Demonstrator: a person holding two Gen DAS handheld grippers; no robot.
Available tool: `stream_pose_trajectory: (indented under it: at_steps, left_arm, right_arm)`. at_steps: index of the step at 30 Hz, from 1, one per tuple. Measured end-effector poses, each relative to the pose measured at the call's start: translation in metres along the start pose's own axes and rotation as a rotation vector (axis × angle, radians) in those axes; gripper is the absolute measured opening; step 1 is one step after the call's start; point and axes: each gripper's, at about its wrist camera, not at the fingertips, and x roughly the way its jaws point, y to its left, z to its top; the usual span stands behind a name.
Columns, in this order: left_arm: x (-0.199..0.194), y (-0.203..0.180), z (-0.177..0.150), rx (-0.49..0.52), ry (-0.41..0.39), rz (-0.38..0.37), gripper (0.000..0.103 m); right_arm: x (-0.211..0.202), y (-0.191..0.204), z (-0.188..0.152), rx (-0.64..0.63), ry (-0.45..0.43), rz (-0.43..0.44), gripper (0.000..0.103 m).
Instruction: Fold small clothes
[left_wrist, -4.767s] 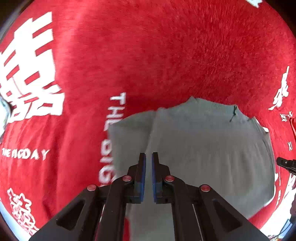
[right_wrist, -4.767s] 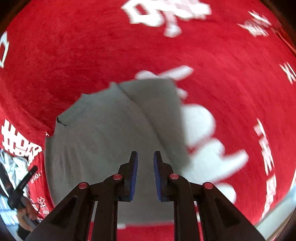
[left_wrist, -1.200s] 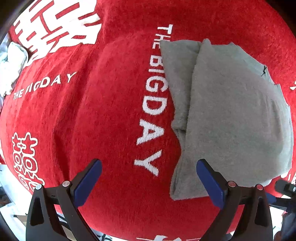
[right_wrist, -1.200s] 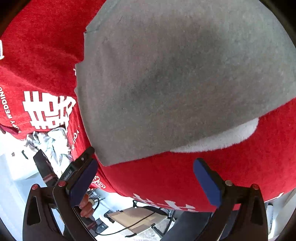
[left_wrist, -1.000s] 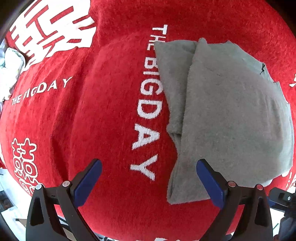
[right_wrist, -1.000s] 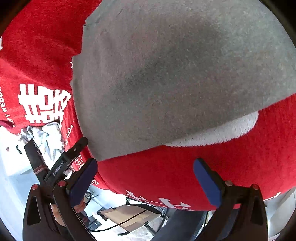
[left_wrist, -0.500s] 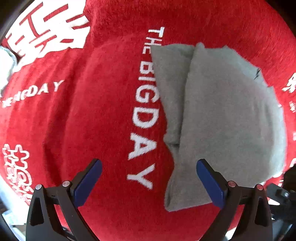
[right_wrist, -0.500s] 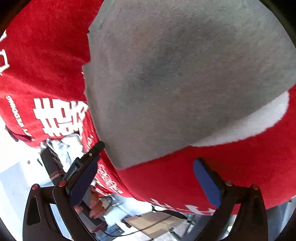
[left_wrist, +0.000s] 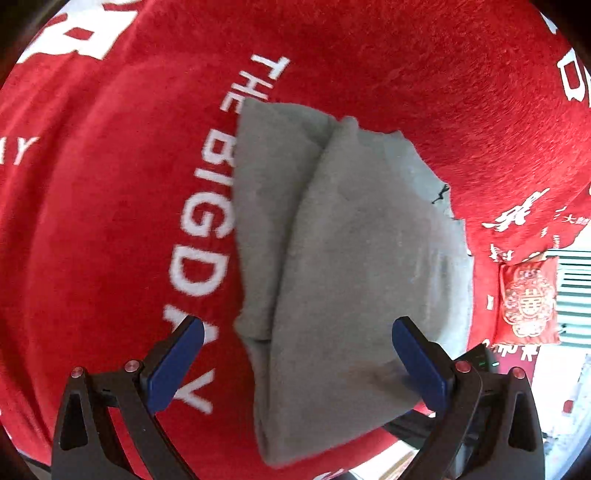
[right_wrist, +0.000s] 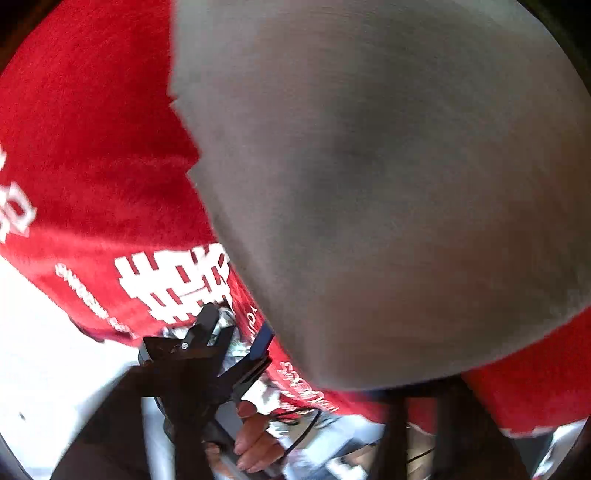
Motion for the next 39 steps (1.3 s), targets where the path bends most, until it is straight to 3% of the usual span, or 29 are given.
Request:
stream_pose_trajectory:
  at_steps: [2,7,11,12,14,15,16,18,20,22,25,26,27,28,30,33,36,39]
  left_arm:
    - [0.004,-0.006,0.003,-0.003,0.008,-0.012,0.102]
    - [0.017,-0.015,0.012,-0.016,0.033,-0.073,0.102]
    - [0.03,-0.029,0.029,-0.039,0.03,-0.082,0.098]
    - [0.031,-0.032,0.031,-0.038,0.029,-0.088,0.085]
    - [0.038,-0.046,0.036,-0.02,0.038,-0.059,0.074]
    - [0.042,-0.056,0.037,0.017,0.032,-0.012,0.045]
    - [0.047,-0.064,0.037,0.052,0.038,0.021,0.03]
    - [0.055,-0.077,0.033,0.109,0.041,0.086,0.028]
    - [0.054,-0.082,0.03,0.149,0.022,0.121,0.028]
    - [0.054,-0.083,0.027,0.167,0.011,0.138,0.028]
    - [0.054,-0.078,0.03,0.142,0.012,0.131,0.028]
    - [0.055,-0.076,0.03,0.14,0.008,0.129,0.028]
    - [0.055,-0.076,0.031,0.144,0.0,0.136,0.028]
    - [0.054,-0.077,0.03,0.159,-0.013,0.147,0.028]
    - [0.055,-0.083,0.028,0.195,-0.033,0.179,0.026]
    - [0.054,-0.092,0.026,0.219,-0.059,0.215,0.024]
    - [0.048,-0.104,0.025,0.219,-0.087,0.211,0.023]
    - [0.032,-0.131,0.022,0.244,-0.129,0.172,0.023]
  right_arm:
    - [0.0,-0.001,0.001,-0.008,0.009,0.008,0.009]
    - [-0.017,0.038,-0.002,-0.178,0.035,0.092,0.009]
    - [-0.027,0.055,0.0,-0.247,0.059,0.097,0.009]
    - [-0.027,0.056,0.001,-0.254,0.068,0.09,0.009]
    - [-0.025,0.051,-0.001,-0.255,0.095,0.062,0.009]
    - [-0.024,0.046,-0.002,-0.248,0.109,0.038,0.009]
    - [-0.023,0.04,-0.003,-0.24,0.127,0.007,0.012]
    - [-0.023,0.031,-0.007,-0.25,0.165,-0.093,0.015]
    - [-0.029,0.031,-0.014,-0.324,0.23,-0.187,0.032]
    - [-0.044,0.039,-0.02,-0.386,0.263,-0.195,0.073]
    - [-0.075,0.062,-0.017,-0.493,0.235,-0.185,0.074]
    - [-0.083,0.071,-0.012,-0.524,0.201,-0.203,0.073]
    - [-0.093,0.082,-0.003,-0.562,0.145,-0.236,0.064]
    - [-0.096,0.088,0.004,-0.589,0.113,-0.255,0.037]
    - [-0.096,0.104,0.024,-0.653,0.034,-0.339,0.005]
    - [-0.082,0.11,0.054,-0.676,-0.028,-0.422,0.005]
    - [-0.052,0.095,0.079,-0.676,0.009,-0.518,0.001]
    - [-0.046,0.082,0.084,-0.683,0.025,-0.474,0.0]
